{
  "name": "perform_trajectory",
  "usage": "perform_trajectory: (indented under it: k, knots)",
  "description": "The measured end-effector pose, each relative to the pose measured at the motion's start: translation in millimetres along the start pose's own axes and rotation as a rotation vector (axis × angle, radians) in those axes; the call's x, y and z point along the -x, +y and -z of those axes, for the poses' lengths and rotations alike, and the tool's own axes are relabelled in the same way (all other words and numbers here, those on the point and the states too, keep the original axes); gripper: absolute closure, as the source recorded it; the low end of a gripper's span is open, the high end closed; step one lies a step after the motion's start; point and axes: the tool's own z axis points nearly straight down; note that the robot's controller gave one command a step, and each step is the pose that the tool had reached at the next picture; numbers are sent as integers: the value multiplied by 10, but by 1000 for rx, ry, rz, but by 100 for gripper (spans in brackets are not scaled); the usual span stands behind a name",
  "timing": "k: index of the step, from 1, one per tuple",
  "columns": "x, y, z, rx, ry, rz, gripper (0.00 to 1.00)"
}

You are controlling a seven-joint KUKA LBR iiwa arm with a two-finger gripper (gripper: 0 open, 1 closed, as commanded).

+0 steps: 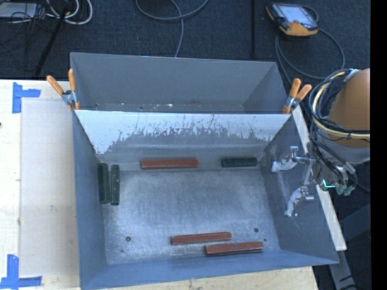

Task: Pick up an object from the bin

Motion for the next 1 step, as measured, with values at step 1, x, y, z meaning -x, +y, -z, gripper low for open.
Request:
perform_trajectory:
  k: [1]
  knots:
    - [17, 9, 36, -1, -7, 4, 100]
